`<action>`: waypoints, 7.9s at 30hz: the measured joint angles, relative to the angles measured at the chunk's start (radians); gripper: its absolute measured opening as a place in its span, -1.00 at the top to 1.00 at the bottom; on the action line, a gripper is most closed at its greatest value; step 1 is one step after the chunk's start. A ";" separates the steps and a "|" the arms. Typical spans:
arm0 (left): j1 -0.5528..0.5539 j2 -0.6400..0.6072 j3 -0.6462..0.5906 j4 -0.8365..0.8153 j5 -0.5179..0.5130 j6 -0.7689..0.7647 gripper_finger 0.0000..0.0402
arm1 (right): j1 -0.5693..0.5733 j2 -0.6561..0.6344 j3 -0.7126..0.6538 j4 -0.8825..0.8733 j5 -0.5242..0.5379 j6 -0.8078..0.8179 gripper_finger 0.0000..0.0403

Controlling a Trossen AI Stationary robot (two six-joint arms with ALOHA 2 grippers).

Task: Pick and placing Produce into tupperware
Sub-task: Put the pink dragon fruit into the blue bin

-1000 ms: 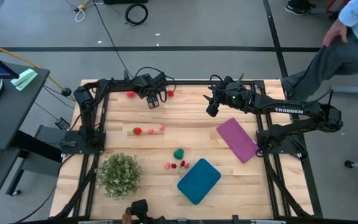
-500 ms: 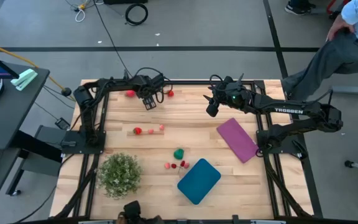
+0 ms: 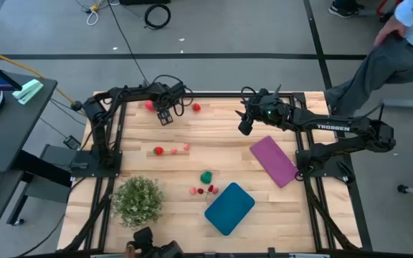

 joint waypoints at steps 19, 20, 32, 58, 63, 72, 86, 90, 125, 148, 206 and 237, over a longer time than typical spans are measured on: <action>0.108 -0.136 -0.010 -0.059 0.226 -0.024 -0.14 | 0.000 0.000 0.000 -0.062 0.000 0.049 -0.06; 0.115 -0.136 -0.012 -0.069 0.224 -0.032 -0.16 | 0.000 0.000 0.000 -0.066 0.000 0.052 -0.06; 0.161 -0.136 -0.013 -0.120 0.200 0.113 -0.35 | 0.000 0.000 0.000 -0.095 0.000 0.052 -0.06; 0.222 -0.136 -0.092 -0.003 0.199 0.111 -0.27 | 0.000 0.000 0.000 -0.111 0.000 0.060 -0.06; 0.219 -0.136 -0.092 -0.002 0.200 0.254 -0.27 | 0.000 0.000 0.000 -0.110 0.000 0.060 -0.06; 0.220 -0.136 -0.091 0.026 0.200 0.330 -0.36 | 0.000 0.000 0.000 -0.110 0.000 0.059 -0.06; 0.222 -0.136 -0.149 0.076 0.237 0.320 -0.40 | 0.000 0.000 0.000 -0.110 0.000 0.060 -0.06; 0.222 -0.136 -0.169 0.141 0.236 0.299 -0.40 | 0.000 0.000 0.000 -0.110 0.000 0.059 -0.06; 0.263 -0.074 -0.169 0.208 0.313 0.215 -0.40 | -0.001 0.000 0.000 -0.109 0.000 0.056 -0.06; 0.218 -0.091 -0.170 0.241 0.316 0.133 -0.17 | -0.001 0.000 0.000 -0.109 0.000 0.050 -0.06; -0.874 0.162 0.170 0.985 0.615 -0.351 -0.23 | -0.001 0.000 0.000 -0.126 0.001 0.081 -0.06; -0.870 0.329 0.490 0.449 0.747 -0.447 -0.35 | -0.001 0.000 0.000 -0.169 0.000 0.109 -0.06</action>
